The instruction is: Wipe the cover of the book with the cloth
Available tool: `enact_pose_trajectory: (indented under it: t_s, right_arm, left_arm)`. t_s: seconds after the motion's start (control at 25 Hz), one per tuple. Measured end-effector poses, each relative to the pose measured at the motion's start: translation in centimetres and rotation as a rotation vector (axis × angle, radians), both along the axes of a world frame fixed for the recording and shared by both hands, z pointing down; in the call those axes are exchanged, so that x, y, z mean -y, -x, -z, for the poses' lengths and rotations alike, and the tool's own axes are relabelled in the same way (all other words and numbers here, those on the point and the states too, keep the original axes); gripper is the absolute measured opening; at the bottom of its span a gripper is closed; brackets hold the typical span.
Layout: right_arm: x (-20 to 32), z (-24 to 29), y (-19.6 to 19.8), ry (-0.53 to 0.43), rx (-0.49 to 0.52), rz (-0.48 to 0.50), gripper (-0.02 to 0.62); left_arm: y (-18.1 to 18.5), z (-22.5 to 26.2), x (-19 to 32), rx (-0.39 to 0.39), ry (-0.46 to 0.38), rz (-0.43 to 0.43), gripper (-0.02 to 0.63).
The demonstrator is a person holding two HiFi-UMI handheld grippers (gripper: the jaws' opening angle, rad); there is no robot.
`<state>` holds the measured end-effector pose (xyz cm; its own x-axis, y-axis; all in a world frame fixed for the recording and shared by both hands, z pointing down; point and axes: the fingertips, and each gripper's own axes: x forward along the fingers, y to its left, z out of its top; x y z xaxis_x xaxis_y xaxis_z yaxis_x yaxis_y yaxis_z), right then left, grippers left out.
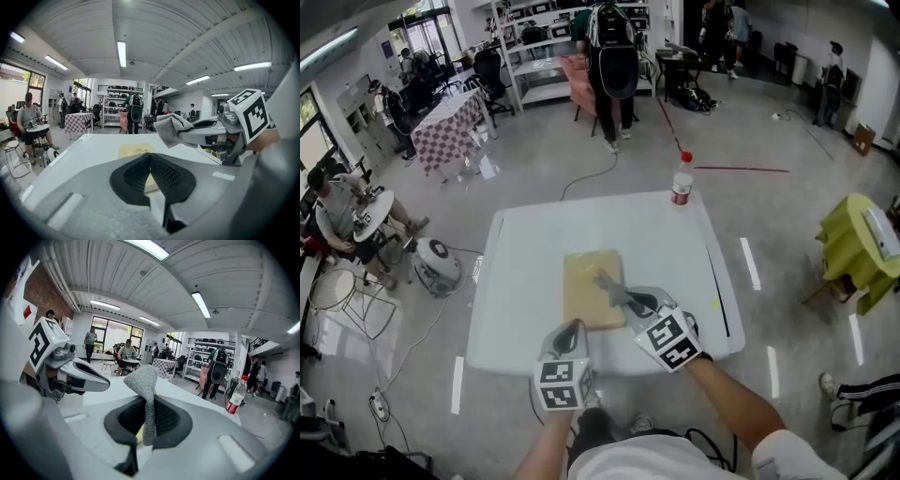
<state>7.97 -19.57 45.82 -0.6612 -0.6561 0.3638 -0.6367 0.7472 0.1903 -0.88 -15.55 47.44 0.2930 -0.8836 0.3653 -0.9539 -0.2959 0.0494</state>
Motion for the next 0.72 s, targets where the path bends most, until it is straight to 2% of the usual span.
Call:
enact_pose_trajectory:
  t_s: [0.2, 0.72]
  right_arm:
    - [4.5, -2.3, 2.2, -0.014, -0.164, 0.003, 0.017]
    - [16.6, -7.5, 5.8, -0.043, -0.468, 0.027, 0.017]
  left_arm:
    - [3.4, -1.2, 2.8, -0.027, 0.017, 0.009, 0.006]
    - [8.7, -3.3, 11.0, -0.032, 0.053, -0.061, 0.006]
